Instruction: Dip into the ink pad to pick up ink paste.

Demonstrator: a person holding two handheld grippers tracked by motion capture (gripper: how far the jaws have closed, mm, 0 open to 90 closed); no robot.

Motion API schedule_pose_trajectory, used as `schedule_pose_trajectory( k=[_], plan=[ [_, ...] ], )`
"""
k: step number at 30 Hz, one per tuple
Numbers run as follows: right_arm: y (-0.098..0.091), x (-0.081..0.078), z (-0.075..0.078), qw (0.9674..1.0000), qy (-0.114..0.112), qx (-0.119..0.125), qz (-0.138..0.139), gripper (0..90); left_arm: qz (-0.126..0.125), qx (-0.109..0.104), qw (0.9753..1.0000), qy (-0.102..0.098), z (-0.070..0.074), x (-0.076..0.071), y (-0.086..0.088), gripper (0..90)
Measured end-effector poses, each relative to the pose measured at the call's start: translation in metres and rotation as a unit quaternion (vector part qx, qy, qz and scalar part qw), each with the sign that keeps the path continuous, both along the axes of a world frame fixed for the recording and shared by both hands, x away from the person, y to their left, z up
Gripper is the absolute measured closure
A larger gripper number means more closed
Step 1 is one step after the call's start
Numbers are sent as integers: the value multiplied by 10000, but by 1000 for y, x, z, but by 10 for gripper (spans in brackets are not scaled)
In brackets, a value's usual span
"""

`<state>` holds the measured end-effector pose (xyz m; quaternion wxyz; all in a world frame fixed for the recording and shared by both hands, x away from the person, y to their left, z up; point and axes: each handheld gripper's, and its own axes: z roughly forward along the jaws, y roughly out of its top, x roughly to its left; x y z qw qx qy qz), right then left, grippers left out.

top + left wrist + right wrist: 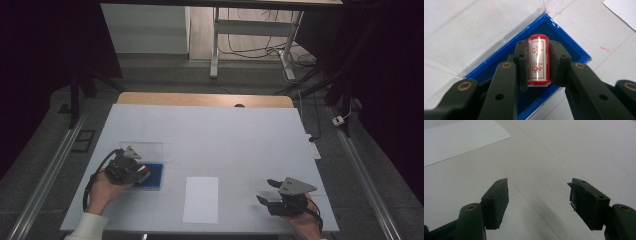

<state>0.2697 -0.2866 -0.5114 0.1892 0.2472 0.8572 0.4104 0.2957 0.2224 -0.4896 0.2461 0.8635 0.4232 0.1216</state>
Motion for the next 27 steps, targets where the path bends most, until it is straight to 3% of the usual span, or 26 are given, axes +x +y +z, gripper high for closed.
schedule_pose_trajectory(
  k=[4,7,13,19,27],
  plan=[
    [0,-1,1,10000,-12,47,20,308,-61,215,9992,-323,5,-6,-3,703],
    [-2,-1,2,10000,-12,78,9,308,-102,-155,9988,-445,15,-9,-2,702],
    [-4,-1,2,10000,-29,90,-25,308,-106,-548,9967,-581,26,-14,2,701],
    [-3,-2,2,9999,-38,95,-15,308,-204,-1060,9915,-720,34,-19,6,700],
    [-4,-2,2,10000,-9,72,-2,308,-359,-1325,9872,-812,43,-23,1,699]
  ],
)
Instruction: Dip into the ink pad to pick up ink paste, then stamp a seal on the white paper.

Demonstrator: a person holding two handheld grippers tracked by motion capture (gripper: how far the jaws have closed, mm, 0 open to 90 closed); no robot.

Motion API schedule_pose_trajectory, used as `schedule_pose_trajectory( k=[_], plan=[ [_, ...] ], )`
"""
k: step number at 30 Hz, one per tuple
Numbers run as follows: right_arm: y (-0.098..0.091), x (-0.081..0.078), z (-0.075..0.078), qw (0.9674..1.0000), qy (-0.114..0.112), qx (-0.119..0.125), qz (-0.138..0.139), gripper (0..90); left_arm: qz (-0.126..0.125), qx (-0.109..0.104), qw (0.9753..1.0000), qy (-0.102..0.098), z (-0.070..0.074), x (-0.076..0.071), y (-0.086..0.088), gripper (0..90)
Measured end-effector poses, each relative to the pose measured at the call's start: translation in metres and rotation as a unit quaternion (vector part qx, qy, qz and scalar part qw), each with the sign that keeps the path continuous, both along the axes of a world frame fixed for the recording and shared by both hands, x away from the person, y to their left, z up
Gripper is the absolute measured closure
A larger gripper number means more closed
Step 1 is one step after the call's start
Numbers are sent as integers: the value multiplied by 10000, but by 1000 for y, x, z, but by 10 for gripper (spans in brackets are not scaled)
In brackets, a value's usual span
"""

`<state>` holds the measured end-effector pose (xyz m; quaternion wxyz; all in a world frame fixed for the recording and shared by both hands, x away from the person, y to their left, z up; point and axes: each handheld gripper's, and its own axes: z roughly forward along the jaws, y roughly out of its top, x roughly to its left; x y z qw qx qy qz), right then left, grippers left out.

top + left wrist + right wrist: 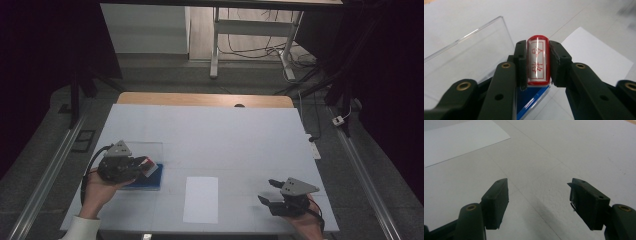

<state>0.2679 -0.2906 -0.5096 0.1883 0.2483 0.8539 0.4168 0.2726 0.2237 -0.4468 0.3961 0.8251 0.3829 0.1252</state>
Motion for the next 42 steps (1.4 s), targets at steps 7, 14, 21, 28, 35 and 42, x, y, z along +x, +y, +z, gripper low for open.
schedule_pose_trajectory(
  k=[7,14,21,28,35,42],
  plan=[
    [-1,0,0,10000,0,2,-16,307,-170,-141,9998,-29,2,-1,-6,699],
    [0,0,0,10000,24,2,10,307,-338,-319,9989,-83,5,-4,-12,699],
    [0,0,0,10000,8,1,20,308,-613,-276,9977,-122,7,-5,-30,699],
    [-1,1,-1,10000,9,-10,12,308,-824,-301,9961,-109,8,-6,-44,699],
    [-1,0,0,10000,-17,-31,9,308,-1013,-273,9944,-89,7,-8,-57,699],
    [-1,1,0,10000,-21,-4,-3,308,-1082,-201,9939,-54,5,-6,-65,698]
  ],
)
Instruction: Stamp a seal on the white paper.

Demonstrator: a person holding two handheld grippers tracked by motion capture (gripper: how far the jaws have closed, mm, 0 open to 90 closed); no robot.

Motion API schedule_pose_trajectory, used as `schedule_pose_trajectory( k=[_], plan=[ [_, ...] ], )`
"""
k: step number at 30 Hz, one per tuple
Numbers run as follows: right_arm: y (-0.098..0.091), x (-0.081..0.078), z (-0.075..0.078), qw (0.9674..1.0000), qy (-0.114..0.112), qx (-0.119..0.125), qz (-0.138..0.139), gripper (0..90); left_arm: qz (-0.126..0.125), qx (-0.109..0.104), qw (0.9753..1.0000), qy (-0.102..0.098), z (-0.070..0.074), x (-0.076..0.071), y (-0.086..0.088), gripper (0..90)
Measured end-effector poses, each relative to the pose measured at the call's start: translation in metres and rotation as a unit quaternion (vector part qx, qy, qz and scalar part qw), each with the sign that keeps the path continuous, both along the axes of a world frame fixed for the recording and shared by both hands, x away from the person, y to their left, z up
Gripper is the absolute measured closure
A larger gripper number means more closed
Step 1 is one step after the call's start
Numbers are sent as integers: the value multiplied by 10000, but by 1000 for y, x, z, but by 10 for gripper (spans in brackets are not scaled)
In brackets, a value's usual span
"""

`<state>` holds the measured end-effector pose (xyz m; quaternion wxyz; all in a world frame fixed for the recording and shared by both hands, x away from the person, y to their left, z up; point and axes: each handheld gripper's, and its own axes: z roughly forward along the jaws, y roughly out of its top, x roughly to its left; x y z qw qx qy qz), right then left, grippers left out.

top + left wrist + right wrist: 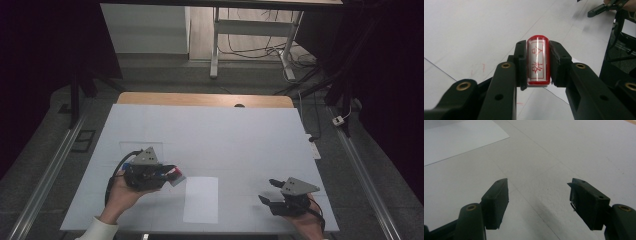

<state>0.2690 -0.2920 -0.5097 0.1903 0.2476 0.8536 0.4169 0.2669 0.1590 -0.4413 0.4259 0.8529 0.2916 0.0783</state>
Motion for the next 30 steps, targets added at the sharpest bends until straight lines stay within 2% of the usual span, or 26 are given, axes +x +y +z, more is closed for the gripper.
schedule_pose_trajectory(
  k=[11,21,30],
  plan=[
    [-1,0,0,10000,17,-36,12,308,-232,123,9996,82,-7,1,-21,699],
    [0,0,0,10000,-4,-7,3,309,-508,278,9981,197,-17,1,-44,698],
    [0,0,0,10000,1,-8,9,309,-651,404,9967,252,-22,1,-55,699]
  ],
)
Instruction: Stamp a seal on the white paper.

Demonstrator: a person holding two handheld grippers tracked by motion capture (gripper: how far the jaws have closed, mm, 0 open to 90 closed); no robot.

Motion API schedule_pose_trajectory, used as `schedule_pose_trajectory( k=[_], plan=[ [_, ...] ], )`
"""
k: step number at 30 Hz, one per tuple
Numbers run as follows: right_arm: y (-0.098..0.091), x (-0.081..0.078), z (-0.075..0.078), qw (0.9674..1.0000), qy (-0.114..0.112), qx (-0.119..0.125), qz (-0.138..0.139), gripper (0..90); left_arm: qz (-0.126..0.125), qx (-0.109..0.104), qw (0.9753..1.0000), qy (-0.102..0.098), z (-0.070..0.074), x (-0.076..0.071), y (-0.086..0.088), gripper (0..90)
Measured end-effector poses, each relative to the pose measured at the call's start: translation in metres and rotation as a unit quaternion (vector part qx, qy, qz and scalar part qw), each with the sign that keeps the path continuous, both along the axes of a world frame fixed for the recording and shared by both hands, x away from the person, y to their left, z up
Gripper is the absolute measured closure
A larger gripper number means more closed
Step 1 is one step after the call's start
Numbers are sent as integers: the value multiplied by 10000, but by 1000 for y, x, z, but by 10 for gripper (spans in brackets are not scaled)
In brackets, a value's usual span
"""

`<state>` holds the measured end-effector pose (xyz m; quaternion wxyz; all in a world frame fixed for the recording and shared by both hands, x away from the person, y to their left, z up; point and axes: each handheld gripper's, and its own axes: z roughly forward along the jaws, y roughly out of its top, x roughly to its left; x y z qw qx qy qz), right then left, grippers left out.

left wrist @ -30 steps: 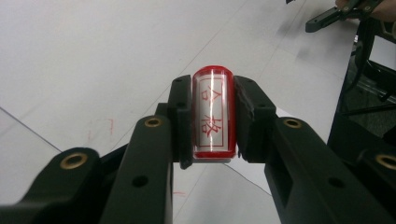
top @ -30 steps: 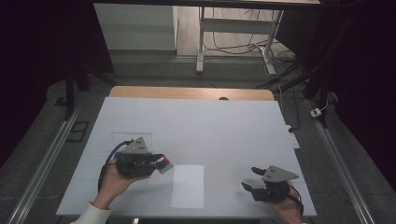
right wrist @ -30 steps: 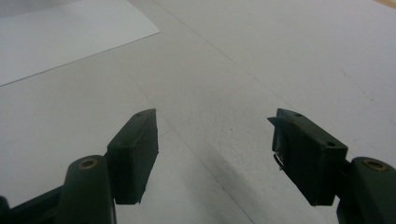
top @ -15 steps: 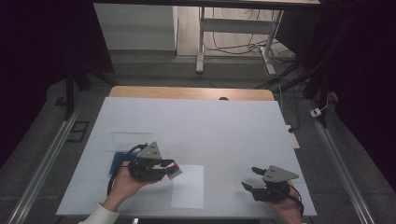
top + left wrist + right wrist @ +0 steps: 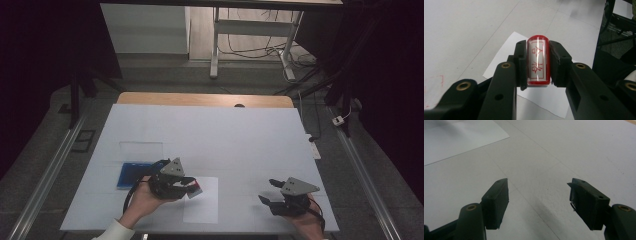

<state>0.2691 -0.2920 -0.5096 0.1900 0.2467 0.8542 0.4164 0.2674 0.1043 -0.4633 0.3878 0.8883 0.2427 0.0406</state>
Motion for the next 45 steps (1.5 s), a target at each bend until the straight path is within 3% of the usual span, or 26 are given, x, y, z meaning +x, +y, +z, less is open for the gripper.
schedule_pose_trajectory(
  k=[16,45],
  plan=[
    [1,0,0,10000,17,-30,-14,312,-141,195,9997,12,-8,0,-17,699],
    [1,-1,0,10000,19,3,-17,311,-70,668,9975,200,-23,13,-38,699]
  ],
)
